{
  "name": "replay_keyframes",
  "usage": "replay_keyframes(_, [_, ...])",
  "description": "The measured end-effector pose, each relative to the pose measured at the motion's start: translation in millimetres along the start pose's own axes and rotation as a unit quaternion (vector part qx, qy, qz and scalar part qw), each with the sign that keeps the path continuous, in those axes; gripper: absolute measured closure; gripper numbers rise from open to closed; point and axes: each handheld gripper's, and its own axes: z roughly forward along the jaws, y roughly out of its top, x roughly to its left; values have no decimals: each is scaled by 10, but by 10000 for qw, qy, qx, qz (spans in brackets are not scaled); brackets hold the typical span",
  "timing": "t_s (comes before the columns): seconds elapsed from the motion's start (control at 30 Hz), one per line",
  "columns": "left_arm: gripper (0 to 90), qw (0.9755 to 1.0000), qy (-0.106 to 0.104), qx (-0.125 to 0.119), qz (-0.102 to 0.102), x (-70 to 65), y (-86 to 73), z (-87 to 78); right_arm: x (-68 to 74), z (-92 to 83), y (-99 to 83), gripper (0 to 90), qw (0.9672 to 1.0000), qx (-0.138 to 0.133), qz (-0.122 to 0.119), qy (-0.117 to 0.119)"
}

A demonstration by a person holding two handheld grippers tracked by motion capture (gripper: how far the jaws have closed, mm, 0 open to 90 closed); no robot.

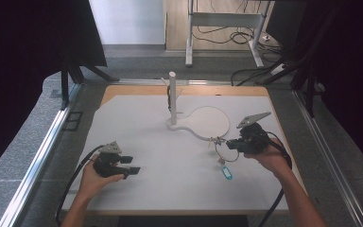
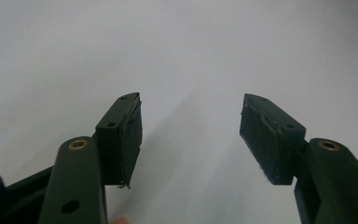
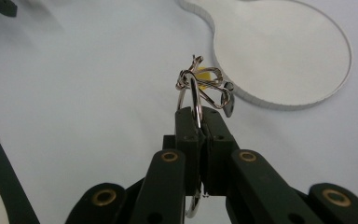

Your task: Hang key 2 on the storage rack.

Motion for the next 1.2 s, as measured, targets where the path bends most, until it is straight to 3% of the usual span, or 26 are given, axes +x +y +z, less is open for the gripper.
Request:
replay_keyframes(0.47, [395, 10000, -43, 17, 45, 4, 0, -4, -18, -82, 148, 871, 9997, -243, -37, 44])
replay_keyframes(0.87, [390, 10000, -64, 71, 13, 14, -7, 10, -23, -56, 274, 871, 9996, -235, -129, 30])
replay_keyframes(1.2, [391, 10000, -62, 54, -13, 31, -15, -4, -54, -5, 463, 871, 9999, -62, -161, -8])
